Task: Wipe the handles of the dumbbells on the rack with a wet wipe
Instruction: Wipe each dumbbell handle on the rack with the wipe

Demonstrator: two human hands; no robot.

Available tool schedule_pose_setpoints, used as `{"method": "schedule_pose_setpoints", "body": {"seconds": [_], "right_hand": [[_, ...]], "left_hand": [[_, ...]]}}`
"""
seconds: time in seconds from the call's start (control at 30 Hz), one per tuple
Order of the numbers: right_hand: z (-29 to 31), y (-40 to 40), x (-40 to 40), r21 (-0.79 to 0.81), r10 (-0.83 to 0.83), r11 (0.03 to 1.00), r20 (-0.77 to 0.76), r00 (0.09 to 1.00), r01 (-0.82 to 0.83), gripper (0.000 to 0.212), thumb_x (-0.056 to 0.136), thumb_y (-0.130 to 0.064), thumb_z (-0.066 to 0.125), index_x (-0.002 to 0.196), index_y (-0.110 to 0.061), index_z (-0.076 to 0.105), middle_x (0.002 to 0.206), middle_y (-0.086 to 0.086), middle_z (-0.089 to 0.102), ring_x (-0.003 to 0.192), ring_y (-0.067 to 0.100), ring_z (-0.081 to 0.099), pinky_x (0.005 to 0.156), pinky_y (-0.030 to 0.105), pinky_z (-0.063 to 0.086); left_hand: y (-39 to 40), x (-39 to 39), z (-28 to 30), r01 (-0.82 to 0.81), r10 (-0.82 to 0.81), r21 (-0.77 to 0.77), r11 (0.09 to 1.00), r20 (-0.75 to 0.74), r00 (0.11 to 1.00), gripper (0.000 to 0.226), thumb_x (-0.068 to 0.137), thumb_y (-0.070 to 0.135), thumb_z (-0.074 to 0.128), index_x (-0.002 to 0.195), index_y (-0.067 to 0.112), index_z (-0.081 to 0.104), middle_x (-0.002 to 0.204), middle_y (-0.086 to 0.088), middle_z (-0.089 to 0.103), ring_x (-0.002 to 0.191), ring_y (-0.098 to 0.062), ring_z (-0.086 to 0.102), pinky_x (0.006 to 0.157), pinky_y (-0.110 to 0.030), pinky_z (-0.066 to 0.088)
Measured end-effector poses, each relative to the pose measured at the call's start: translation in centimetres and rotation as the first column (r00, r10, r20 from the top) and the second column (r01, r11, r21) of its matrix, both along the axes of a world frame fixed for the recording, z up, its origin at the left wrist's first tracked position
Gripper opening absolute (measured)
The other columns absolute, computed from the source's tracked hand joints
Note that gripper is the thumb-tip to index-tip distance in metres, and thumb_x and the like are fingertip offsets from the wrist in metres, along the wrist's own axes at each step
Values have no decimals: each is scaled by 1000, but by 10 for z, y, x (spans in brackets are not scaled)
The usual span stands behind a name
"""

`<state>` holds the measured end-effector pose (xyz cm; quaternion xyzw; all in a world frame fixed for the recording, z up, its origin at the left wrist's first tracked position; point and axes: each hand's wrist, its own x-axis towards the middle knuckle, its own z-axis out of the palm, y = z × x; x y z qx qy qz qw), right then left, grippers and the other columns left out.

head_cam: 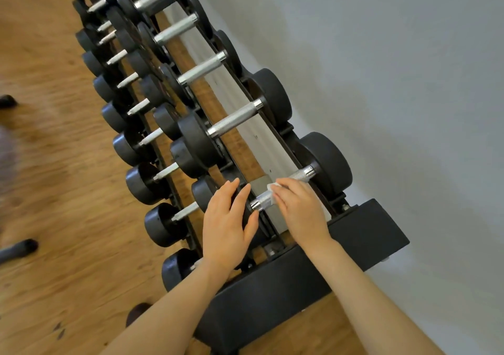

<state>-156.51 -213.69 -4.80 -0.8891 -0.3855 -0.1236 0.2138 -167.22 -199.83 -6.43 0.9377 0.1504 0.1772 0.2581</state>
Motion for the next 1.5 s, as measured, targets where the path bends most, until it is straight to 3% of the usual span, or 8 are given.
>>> {"method": "schedule_pose_setpoints", "body": {"seconds": [0.23, 0.33, 0.53, 0.73, 1.0, 1.23, 1.37, 1.5], "right_hand": [[5, 6, 11, -48, -33, 998, -42, 999, 31, 21, 85, -6, 72, 106, -4, 72, 110, 12, 70, 97, 25, 68, 81, 33, 55], [7, 8, 11, -151, 76, 985, -24, 997, -79, 24, 78, -7, 79, 102, -7, 74, 107, 8, 71, 91, 21, 70, 73, 27, 56], [20, 4, 31, -322, -5, 947, -36, 999, -6, 24, 76, -11, 81, 99, -13, 73, 102, 1, 67, 85, 16, 67, 61, 30, 57], [23, 17, 20, -390, 50, 913, -188, 981, -121, 30, 103, -29, 44, 117, -15, 66, 120, 1, 63, 102, 20, 63, 81, 36, 53], [6, 14, 4, -308, 70, 947, -62, 996, -86, 19, 86, -18, 71, 105, -14, 71, 109, 0, 68, 87, 19, 67, 60, 30, 58], [9, 19, 2, -288, -8, 957, -79, 997, -15, 21, 92, -22, 61, 107, -13, 71, 113, 2, 69, 89, 19, 70, 62, 29, 57], [12, 18, -7, -380, 91, 912, -180, 979, -154, 45, 74, -4, 79, 117, -11, 66, 126, 5, 64, 79, 22, 71, 53, 32, 56], [19, 18, 5, -430, -12, 901, -155, 988, -56, 33, 99, -24, 52, 131, -16, 57, 140, 0, 53, 96, 18, 67, 69, 33, 57]], "left_hand": [[1, 1, 0, 8, -7, -23, 1000, 15, 1000, 54, 93, 42, 43, 139, 16, 53, 146, -8, 48, 136, -26, 41, 110, -42, 32], [2, 1, 0, 12, -11, -31, 999, 11, 1000, 54, 93, 43, 43, 138, 16, 54, 146, -8, 48, 136, -26, 41, 110, -42, 33], [3, 0, 0, 33, -34, -33, 999, -28, 999, 55, 94, 45, 40, 141, 18, 51, 148, -6, 46, 139, -24, 38, 114, -40, 27], [5, -2, 0, 65, -67, -40, 997, -37, 997, 53, 96, 45, 43, 143, 19, 48, 151, -6, 43, 141, -24, 34, 114, -39, 22], [19, -19, -6, 131, -133, -40, 991, -49, 990, 60, 95, 50, 43, 149, 27, 32, 158, -7, 32, 146, -21, 21, 111, -44, 23], [17, -19, -6, 113, -116, -55, 992, -42, 992, 68, 90, 47, 50, 150, 22, 31, 157, -7, 33, 145, -18, 18, 112, -46, 19], [18, -19, -6, 110, -114, -120, 987, -26, 993, 70, 90, 49, 50, 150, 18, 32, 157, -5, 33, 144, -9, 14, 115, -41, 13], [22, -20, -6, 128, -130, -100, 987, -12, 991, 69, 91, 49, 50, 150, 18, 30, 156, -6, 34, 143, -7, 13, 113, -43, 14]]}}
